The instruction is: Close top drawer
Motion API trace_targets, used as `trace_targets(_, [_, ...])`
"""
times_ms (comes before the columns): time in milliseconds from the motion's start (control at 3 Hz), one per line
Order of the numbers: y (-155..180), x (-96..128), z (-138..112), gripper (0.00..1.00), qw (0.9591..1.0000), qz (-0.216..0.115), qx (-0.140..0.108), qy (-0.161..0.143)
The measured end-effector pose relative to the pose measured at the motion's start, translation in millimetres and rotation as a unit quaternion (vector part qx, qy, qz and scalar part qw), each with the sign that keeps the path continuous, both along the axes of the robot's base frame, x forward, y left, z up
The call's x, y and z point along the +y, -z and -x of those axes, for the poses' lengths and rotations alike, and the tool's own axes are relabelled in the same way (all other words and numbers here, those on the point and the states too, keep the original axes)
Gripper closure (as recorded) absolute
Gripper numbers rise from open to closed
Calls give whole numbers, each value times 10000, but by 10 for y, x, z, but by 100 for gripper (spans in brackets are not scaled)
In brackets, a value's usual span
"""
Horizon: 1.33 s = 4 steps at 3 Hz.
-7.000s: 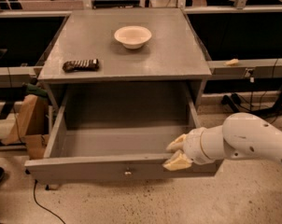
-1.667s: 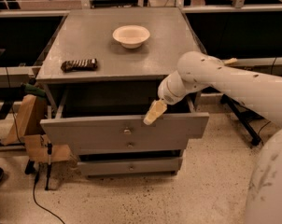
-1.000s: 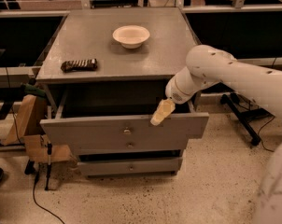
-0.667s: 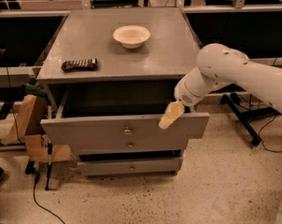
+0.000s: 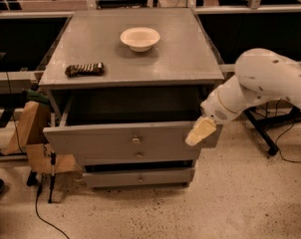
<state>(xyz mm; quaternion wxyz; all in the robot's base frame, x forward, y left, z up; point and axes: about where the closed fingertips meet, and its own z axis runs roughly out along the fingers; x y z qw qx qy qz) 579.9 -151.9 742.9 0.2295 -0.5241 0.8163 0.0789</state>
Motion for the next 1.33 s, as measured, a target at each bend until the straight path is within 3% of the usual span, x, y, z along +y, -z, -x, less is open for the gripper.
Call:
trace_targets(333, [-57, -15, 334, 50, 9999, -119, -33, 50])
trace_targets(667, [83, 145, 362, 73, 9996, -255, 69, -31])
trace_targets(1000, [430, 359, 189, 96, 9988, -398, 271, 14])
trace_targets(1333, [842, 533, -13, 70, 9969, -575, 535, 87])
